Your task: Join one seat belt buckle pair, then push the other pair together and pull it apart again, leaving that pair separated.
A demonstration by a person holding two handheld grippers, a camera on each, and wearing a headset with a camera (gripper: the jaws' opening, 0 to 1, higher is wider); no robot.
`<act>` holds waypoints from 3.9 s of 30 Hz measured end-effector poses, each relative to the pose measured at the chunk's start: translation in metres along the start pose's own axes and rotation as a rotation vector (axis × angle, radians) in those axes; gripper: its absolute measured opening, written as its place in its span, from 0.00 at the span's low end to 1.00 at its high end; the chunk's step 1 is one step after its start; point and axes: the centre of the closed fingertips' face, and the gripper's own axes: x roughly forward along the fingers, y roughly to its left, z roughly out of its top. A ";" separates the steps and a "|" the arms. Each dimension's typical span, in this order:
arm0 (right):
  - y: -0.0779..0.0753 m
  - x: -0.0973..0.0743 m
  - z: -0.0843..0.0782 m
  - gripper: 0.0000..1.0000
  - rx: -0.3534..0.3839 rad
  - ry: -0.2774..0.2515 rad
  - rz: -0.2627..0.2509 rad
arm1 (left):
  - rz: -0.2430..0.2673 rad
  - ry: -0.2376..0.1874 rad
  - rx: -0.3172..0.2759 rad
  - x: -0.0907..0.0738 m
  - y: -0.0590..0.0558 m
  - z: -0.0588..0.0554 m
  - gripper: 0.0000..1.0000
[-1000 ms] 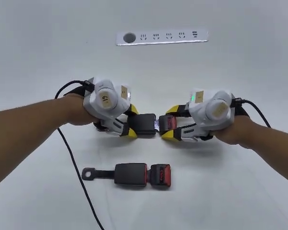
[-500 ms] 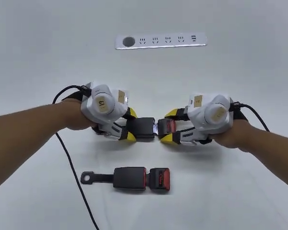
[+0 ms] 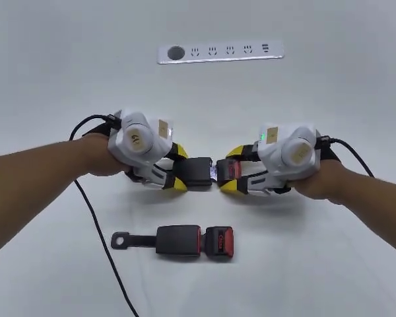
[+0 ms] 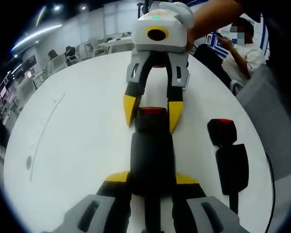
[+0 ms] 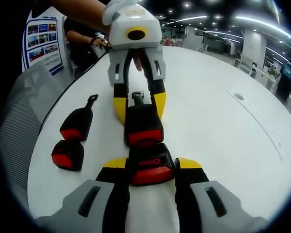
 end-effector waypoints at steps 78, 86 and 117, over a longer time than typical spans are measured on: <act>-0.007 -0.094 -0.072 0.35 0.028 0.010 -0.033 | 0.004 -0.024 -0.013 -0.004 0.000 -0.005 0.33; -0.009 -0.102 -0.077 0.36 0.039 0.015 -0.040 | 0.003 -0.016 -0.012 -0.003 0.002 -0.007 0.33; -0.022 -0.112 -0.080 0.52 0.122 0.007 -0.122 | -0.007 -0.003 -0.153 -0.005 -0.005 0.008 0.43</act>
